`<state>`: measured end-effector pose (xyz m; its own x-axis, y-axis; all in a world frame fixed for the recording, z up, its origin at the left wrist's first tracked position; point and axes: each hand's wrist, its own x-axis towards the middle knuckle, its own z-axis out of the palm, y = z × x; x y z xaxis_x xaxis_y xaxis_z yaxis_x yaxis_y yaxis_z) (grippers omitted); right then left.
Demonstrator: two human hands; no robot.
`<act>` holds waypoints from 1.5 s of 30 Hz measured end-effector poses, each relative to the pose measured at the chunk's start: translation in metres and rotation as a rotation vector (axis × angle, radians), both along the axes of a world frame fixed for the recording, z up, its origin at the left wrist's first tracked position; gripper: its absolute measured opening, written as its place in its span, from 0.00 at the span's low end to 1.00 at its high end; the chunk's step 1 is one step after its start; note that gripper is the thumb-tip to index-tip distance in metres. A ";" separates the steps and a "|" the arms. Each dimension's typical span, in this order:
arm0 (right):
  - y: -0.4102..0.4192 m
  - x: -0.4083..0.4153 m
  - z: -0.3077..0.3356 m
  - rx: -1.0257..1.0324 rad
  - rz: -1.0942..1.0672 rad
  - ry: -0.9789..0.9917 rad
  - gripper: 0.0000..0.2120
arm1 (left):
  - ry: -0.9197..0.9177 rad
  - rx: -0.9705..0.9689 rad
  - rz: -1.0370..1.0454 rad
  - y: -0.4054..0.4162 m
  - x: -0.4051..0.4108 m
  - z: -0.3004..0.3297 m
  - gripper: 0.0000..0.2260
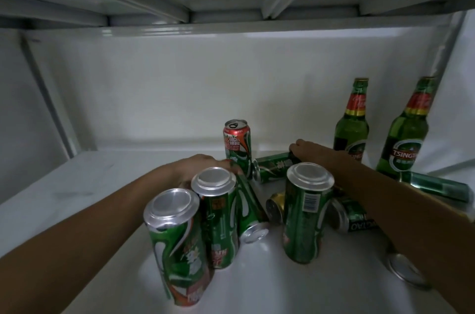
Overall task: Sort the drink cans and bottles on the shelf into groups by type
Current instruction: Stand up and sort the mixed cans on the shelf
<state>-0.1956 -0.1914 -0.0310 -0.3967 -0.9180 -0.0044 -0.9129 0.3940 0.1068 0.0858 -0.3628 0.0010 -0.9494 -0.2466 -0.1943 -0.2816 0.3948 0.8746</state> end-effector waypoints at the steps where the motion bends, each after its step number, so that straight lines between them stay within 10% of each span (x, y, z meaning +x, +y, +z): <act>1: 0.001 0.000 0.001 0.004 0.001 -0.012 0.15 | 0.051 0.056 -0.049 -0.005 0.002 -0.001 0.19; 11: 0.007 0.008 0.026 -0.031 0.019 0.030 0.17 | 0.180 -0.091 0.394 0.004 0.025 0.011 0.35; 18: 0.006 0.020 0.060 0.023 0.003 0.074 0.27 | 0.333 -0.171 0.430 -0.003 0.030 0.014 0.20; 45: 0.035 0.068 0.097 -0.249 -0.053 -0.340 0.45 | 0.423 -0.608 0.098 -0.016 0.040 0.011 0.27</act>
